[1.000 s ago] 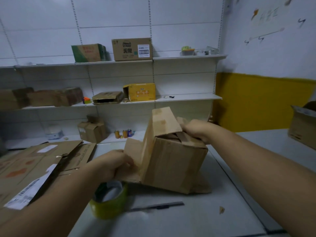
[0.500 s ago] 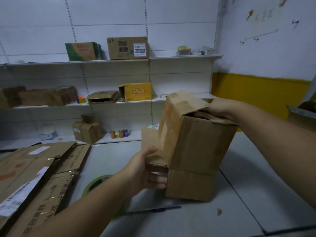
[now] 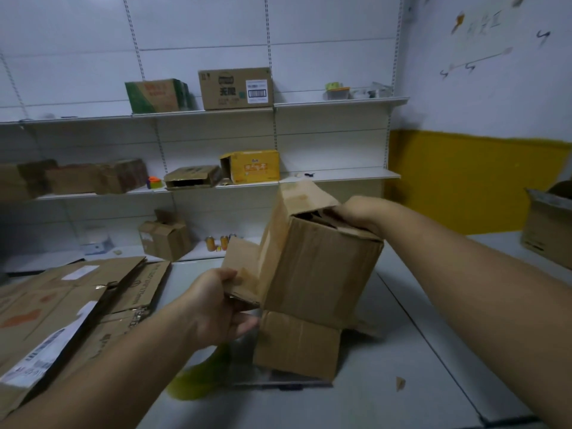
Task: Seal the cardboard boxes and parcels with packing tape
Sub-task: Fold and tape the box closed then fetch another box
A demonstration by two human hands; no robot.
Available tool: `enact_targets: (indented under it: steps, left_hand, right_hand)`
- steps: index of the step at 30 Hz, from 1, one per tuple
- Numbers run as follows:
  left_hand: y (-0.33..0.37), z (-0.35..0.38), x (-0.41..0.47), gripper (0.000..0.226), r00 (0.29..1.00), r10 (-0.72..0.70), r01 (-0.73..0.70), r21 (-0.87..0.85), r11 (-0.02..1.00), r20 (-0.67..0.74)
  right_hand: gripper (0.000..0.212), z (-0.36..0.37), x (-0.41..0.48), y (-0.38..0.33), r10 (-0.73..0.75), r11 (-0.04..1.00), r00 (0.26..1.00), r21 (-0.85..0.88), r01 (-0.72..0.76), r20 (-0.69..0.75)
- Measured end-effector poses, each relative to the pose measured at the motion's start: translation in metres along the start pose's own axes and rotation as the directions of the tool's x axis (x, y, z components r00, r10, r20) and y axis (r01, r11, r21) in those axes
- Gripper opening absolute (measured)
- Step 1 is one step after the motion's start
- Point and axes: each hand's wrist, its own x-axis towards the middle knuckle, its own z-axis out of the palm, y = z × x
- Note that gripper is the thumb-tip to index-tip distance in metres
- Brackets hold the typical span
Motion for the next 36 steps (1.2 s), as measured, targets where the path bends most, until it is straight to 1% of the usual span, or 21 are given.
enact_targets:
  steps: [4, 7, 10, 14, 16, 17, 18, 19, 21, 23, 24, 25, 26, 28, 29, 30, 32, 33, 34, 35, 36]
  left_hand:
    - [-0.002, 0.008, -0.002, 0.048, 1.000, 0.001, 0.001, -0.066, 0.998, 0.024]
    - [0.001, 0.030, 0.004, 0.047, 1.000, 0.010, -0.008, -0.108, 0.994, 0.020]
    - [-0.003, 0.048, 0.014, 0.046, 0.999, -0.013, 0.017, -0.107, 0.994, 0.045]
    - [-0.011, 0.045, 0.019, 0.042, 0.999, -0.045, 0.045, -0.083, 0.995, 0.005]
    - [-0.013, 0.036, 0.011, 0.045, 0.995, 0.032, -0.031, 0.012, 0.999, -0.096]
    - [-0.011, 0.032, 0.006, 0.049, 0.969, 0.163, -0.138, 0.141, 0.980, -0.185]
    - [-0.008, 0.028, -0.001, 0.053, 0.918, 0.332, -0.266, 0.285, 0.921, -0.216]
    - [-0.003, 0.028, -0.011, 0.053, 0.845, 0.505, -0.406, 0.404, 0.820, -0.176]
    - [0.011, 0.038, -0.032, 0.040, 0.682, 0.729, -0.655, 0.490, 0.575, 0.057]
    - [0.023, 0.059, -0.036, 0.036, 0.520, 0.800, -0.776, 0.557, 0.295, 0.300]
    - [0.029, 0.072, -0.030, 0.038, 0.471, 0.770, -0.787, 0.600, 0.145, 0.431]
    - [0.033, 0.084, -0.024, 0.041, 0.471, 0.685, -0.768, 0.641, 0.008, 0.556]
    - [0.032, 0.096, -0.015, 0.047, 0.509, 0.561, -0.714, 0.684, -0.148, 0.653]
    - [0.024, 0.104, 0.005, 0.067, 0.597, 0.382, -0.511, 0.702, -0.497, 0.705]
    - [0.020, 0.103, 0.012, 0.072, 0.601, 0.375, -0.419, 0.678, -0.604, 0.705]
    - [0.017, 0.101, 0.016, 0.072, 0.593, 0.386, -0.368, 0.665, -0.650, 0.706]
    - [0.018, 0.096, 0.017, 0.069, 0.585, 0.397, -0.373, 0.669, -0.643, 0.707]
    - [0.021, 0.096, 0.015, 0.066, 0.609, 0.385, -0.391, 0.685, -0.615, 0.694]
    - [0.025, 0.096, 0.013, 0.063, 0.659, 0.359, -0.425, 0.721, -0.547, 0.661]
    - [0.032, 0.097, 0.010, 0.059, 0.720, 0.320, -0.476, 0.773, -0.419, 0.616]
    - [0.040, 0.097, 0.008, 0.055, 0.771, 0.273, -0.520, 0.816, -0.251, 0.576]
  right_hand:
    - [0.043, 0.009, 0.005, 0.012, 0.038, 0.999, 0.999, -0.035, -0.038, 0.018]
    - [0.049, -0.010, 0.006, 0.016, 0.063, 0.997, 0.998, -0.040, -0.064, -0.025]
    - [0.057, -0.026, 0.009, 0.019, 0.056, 0.986, 0.995, -0.151, -0.068, -0.085]
    - [0.056, -0.014, 0.015, 0.024, 0.061, 0.967, 0.997, -0.243, -0.073, -0.057]
    - [0.057, -0.002, 0.016, 0.023, 0.058, 0.974, 0.998, -0.217, -0.062, -0.026]
    - [0.057, 0.004, 0.014, 0.020, 0.042, 0.976, 0.999, -0.211, -0.047, -0.027]
    - [0.055, 0.010, 0.012, 0.017, 0.013, 0.974, 0.999, -0.225, -0.021, -0.040]
    - [0.054, 0.015, 0.009, 0.014, -0.007, 0.968, 0.999, -0.250, -0.005, -0.047]
    - [0.052, 0.021, 0.002, 0.008, -0.042, 0.963, 0.997, -0.269, 0.024, -0.059]
    - [0.051, 0.019, -0.005, 0.005, -0.036, 0.963, 0.998, -0.270, 0.021, -0.049]
    - [0.049, 0.018, -0.008, 0.005, -0.037, 0.964, 0.999, -0.264, 0.026, -0.036]
    - [0.045, 0.017, -0.007, 0.008, -0.020, 0.964, 1.000, -0.267, 0.014, -0.018]
    - [0.040, 0.016, -0.006, 0.012, -0.007, 0.959, 1.000, -0.283, 0.003, -0.014]
    - [0.033, 0.019, 0.001, 0.024, -0.022, 0.952, 0.997, -0.305, -0.002, -0.075]
    - [0.033, 0.022, 0.008, 0.030, -0.020, 0.965, 0.994, -0.261, -0.009, -0.108]
    - [0.038, 0.026, 0.012, 0.035, -0.012, 0.982, 0.988, -0.190, -0.018, -0.155]
    - [0.047, 0.032, 0.019, 0.039, 0.013, 0.997, 0.970, -0.066, -0.030, -0.244]
    - [0.043, 0.034, 0.018, 0.040, -0.028, 0.999, 0.945, -0.046, 0.014, -0.327]
    - [0.034, 0.034, 0.011, 0.040, -0.106, 0.994, 0.886, -0.049, 0.094, -0.450]
    - [0.023, 0.031, -0.003, 0.039, -0.202, 0.975, 0.768, -0.049, 0.217, -0.608]
    - [0.016, 0.030, -0.019, 0.039, -0.332, 0.912, 0.594, -0.088, 0.400, -0.733]
